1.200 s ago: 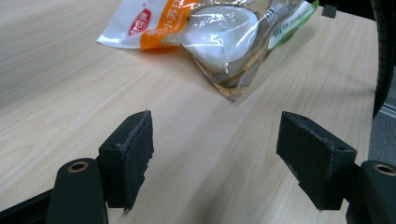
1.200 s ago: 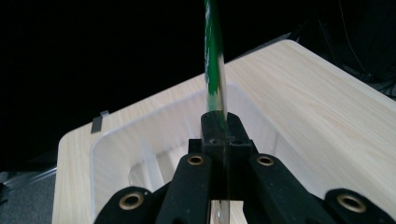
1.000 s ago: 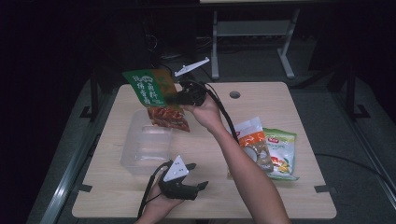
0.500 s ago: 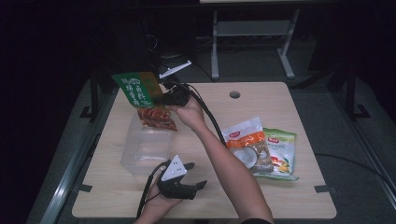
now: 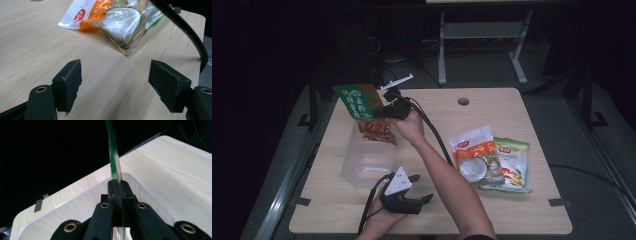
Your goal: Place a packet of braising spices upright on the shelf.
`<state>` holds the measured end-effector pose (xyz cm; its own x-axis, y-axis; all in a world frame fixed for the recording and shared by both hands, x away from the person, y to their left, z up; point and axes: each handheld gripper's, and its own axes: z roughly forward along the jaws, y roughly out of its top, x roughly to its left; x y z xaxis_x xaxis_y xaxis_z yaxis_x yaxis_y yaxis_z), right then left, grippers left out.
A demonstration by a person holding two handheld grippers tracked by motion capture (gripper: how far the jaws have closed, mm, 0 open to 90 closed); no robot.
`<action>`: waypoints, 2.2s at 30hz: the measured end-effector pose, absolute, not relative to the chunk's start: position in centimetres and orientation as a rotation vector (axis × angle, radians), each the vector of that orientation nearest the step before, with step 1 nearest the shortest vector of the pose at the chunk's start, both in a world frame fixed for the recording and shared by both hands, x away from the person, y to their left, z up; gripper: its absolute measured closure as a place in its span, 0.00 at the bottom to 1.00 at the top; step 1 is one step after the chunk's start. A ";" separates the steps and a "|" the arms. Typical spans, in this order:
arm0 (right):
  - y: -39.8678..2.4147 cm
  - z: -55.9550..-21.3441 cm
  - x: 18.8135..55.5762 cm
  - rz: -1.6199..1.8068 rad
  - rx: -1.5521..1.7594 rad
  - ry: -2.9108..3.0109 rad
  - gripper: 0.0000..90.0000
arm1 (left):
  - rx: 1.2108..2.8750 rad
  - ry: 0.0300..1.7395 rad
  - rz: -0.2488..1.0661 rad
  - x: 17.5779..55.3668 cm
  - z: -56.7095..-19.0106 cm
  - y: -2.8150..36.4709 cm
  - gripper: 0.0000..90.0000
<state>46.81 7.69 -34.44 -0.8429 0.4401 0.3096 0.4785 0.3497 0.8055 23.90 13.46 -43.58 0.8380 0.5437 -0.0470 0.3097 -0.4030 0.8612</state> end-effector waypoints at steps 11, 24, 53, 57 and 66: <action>7.4 -35.5 47.0 -1.492 -0.954 -2.593 0.98 | 2.030 0.616 0.312 23.8 -43.6 13.4 0.29; 6.2 -35.8 46.6 -1.389 -0.939 -2.674 0.99 | 2.028 0.624 0.313 23.8 -43.7 13.3 0.29; 3.2 -35.0 46.1 -1.402 -0.893 -2.663 0.65 | 2.037 0.633 0.312 24.2 -43.9 13.2 0.29; 2.2 -34.6 45.8 -1.409 -0.895 -2.651 0.60 | 2.046 0.635 0.312 24.3 -43.9 13.2 0.29; -2.0 -33.9 44.6 -1.386 -0.909 -2.658 0.53 | 2.053 0.635 0.304 24.6 -44.1 12.9 0.29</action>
